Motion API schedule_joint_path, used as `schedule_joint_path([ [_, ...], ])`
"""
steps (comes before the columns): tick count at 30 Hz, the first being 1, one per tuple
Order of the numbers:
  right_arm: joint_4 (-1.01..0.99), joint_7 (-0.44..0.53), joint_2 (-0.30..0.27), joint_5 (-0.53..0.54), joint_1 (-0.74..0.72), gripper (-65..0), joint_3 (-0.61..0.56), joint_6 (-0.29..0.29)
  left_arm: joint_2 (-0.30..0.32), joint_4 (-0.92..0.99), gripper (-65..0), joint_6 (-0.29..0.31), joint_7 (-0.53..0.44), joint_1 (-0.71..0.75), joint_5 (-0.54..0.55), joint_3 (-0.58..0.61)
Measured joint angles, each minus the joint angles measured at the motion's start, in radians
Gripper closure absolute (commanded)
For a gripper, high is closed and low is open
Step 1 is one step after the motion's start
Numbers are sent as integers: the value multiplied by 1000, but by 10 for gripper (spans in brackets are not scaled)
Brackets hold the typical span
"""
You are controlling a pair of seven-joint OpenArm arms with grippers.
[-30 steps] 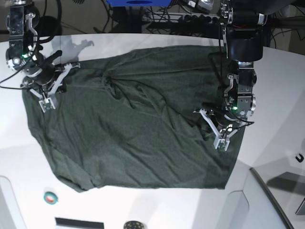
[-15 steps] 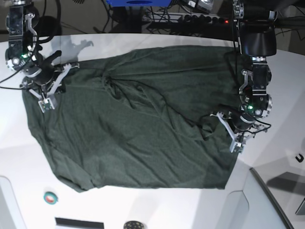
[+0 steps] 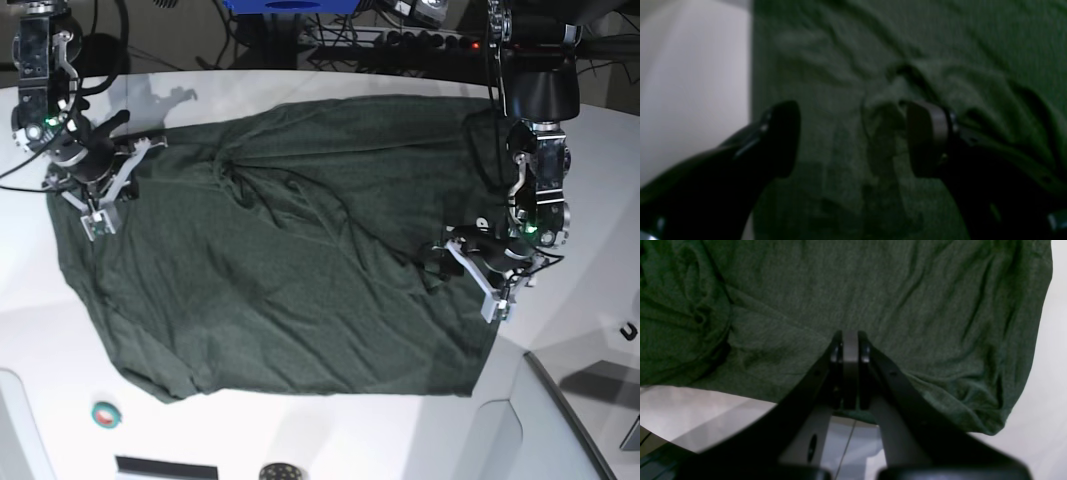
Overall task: Layout the t-shirt on the table in an organized manner, then fold the t-shirt properly
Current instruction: 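Drag the fold with the left gripper back toward the shirt edge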
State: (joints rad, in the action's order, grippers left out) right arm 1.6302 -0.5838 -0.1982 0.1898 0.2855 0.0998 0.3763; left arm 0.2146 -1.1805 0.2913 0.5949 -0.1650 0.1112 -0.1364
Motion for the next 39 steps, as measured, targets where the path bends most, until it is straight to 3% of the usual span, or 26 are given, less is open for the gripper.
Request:
schedule_joint_path([
  [3,0,0,0,0,0,-2,0,0,-10,52,-390,0,-2,-27,0,2],
  [15,0,-1,0,0,0,-2,0,0,-40,177,-385,0,-11,-86,3,2],
  [17,0,0,0,0,0,-2,0,0,-39,193,-319,-2,-50,-85,2,16],
  [20,0,0,0,0,0,-2,0,0,-35,198,-39,-3,-66,-81,-2,71],
  [21,0,0,0,0,0,-2,0,0,-40,198,0,-3,-68,-81,0,77],
  [25,0,-1,0,0,0,-2,0,0,-37,165,0,3,-61,-77,-5,87],
  [34,0,-3,-1,0,0,-2,-2,0,104,-149,0,3,36,7,-6,91],
  [39,-1,-3,3,1,-14,-2,-2,0,148,-194,0,3,26,55,-193,211],
])
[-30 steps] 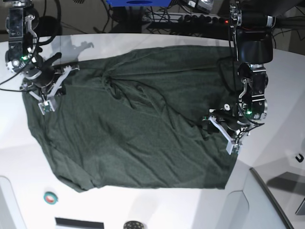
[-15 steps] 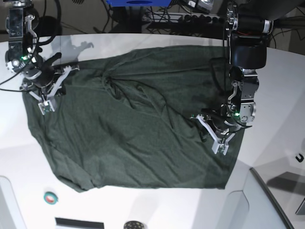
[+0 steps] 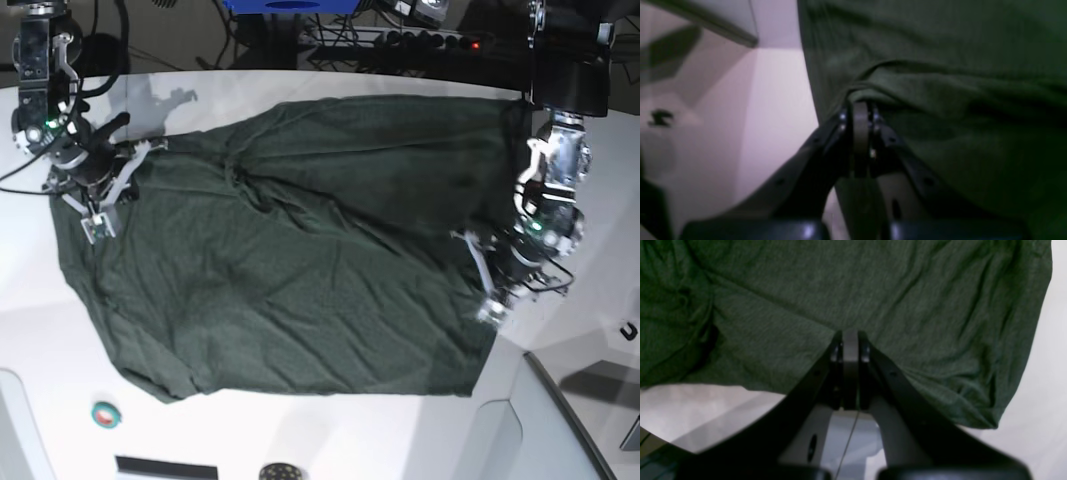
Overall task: Layout the t-shirt on the table in an organized manner, then fold the t-shirt properly
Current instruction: 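Drag the fold with the left gripper back toward the shirt edge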
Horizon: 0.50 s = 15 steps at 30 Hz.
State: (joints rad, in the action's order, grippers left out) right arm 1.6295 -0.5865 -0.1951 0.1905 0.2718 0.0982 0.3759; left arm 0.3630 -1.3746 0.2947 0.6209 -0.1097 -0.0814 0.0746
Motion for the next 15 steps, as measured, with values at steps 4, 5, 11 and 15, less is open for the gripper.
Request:
schedule_joint_path([
  [4,0,2,0,-1,-5,-2,0,0,-17,-4,0,12,-95,55,-142,67],
  [5,0,0,0,-1,-2,-2,0,0,-17,-5,0,16,-115,66,-181,75],
  [11,0,0,0,-1,1,-2,7,0,-56,-2,0,3,-204,87,-408,79],
  [15,0,0,3,0,4,-8,14,-1,-80,0,0,11,-216,85,-466,78],
])
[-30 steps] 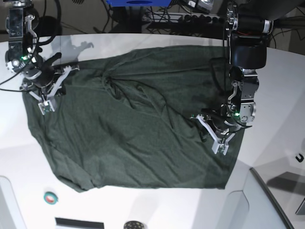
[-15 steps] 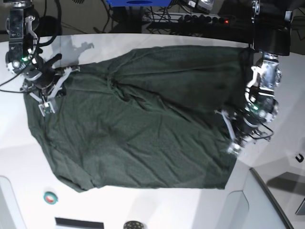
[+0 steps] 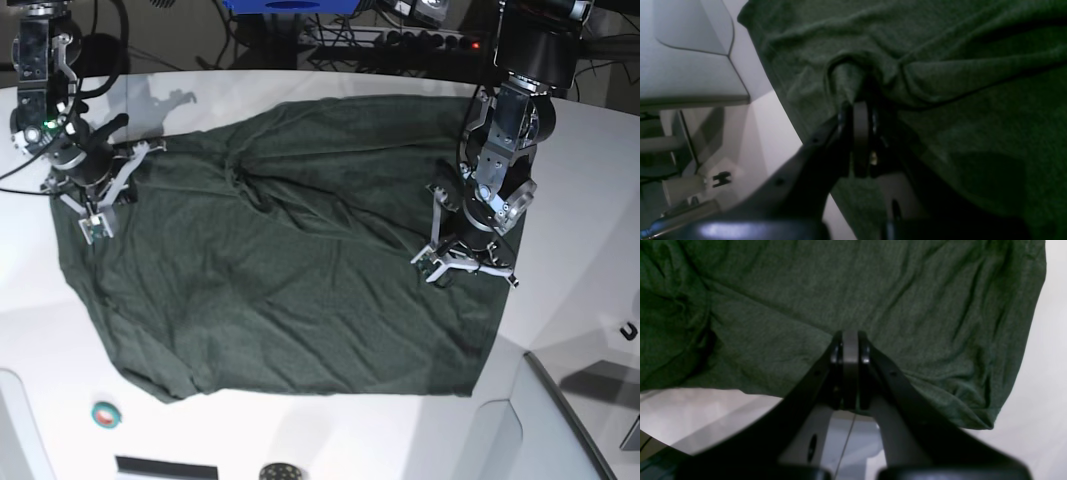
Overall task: Layout the t-shirt on the table in an organized manner, then fold the t-shirt properly
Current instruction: 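Drag the fold with the left gripper back toward the shirt edge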
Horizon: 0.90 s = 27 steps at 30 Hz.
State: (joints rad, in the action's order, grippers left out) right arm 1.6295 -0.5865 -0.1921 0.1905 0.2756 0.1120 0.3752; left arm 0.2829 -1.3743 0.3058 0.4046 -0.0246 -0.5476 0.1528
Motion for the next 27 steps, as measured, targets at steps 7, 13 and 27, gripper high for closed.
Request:
schedule_joint_path([
  [7,5,-2,146,0,1,-231,289,0,2,0,-303,-3,3,-6,-5,-7],
  [13,4,6,177,35,-1,-342,422,0,-6,-6,-650,7,2,-5,3,-53],
  [27,-247,-46,154,270,-16,-341,718,194,-101,-298,-321,143,79,406,740,-706],
])
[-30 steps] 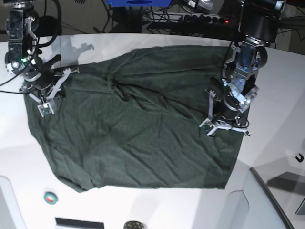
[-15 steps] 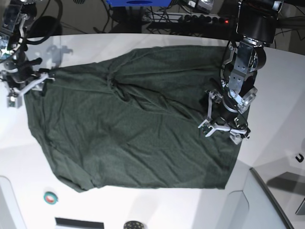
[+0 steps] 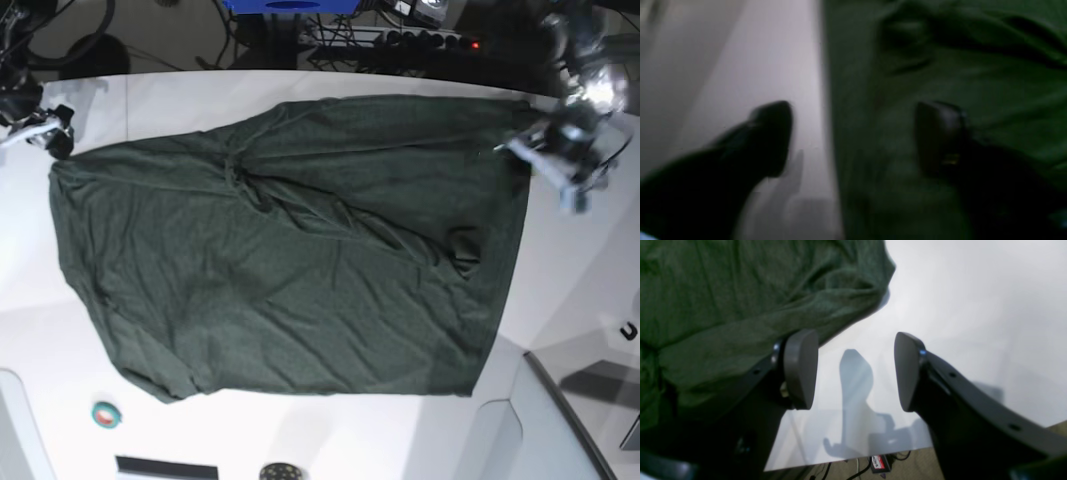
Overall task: Layout the t-shirt on the table in an organized manner, then fold the t-shirt properly
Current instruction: 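Drag the fold with the left gripper back toward the shirt edge, then grasp the shirt corners with both grippers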
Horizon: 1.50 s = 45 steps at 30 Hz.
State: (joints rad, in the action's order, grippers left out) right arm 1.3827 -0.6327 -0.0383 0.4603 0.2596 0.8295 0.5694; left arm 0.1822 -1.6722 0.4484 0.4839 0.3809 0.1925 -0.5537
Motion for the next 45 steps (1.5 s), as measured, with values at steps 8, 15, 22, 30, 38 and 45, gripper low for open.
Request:
schedule_joint_path([
  [8,-2,8,-1,5,-10,-341,2,0,11,78,0,60,13,174,443,-215],
  [15,-2,4,-1,4,-12,-341,-5,0,-36,164,-165,74,18,170,444,-182],
  [22,-2,4,-1,4,-9,-341,-5,0,-35,181,-606,75,6,170,449,-185],
  [30,-2,4,-2,4,-7,-341,-2,0,-35,299,-609,73,5,102,446,-183],
  [38,-2,4,-3,4,-6,-341,-2,0,-32,357,-607,73,-1,63,446,-146],
  [45,-2,5,-19,4,-7,-341,0,0,-27,412,-522,80,-32,35,467,-84],
])
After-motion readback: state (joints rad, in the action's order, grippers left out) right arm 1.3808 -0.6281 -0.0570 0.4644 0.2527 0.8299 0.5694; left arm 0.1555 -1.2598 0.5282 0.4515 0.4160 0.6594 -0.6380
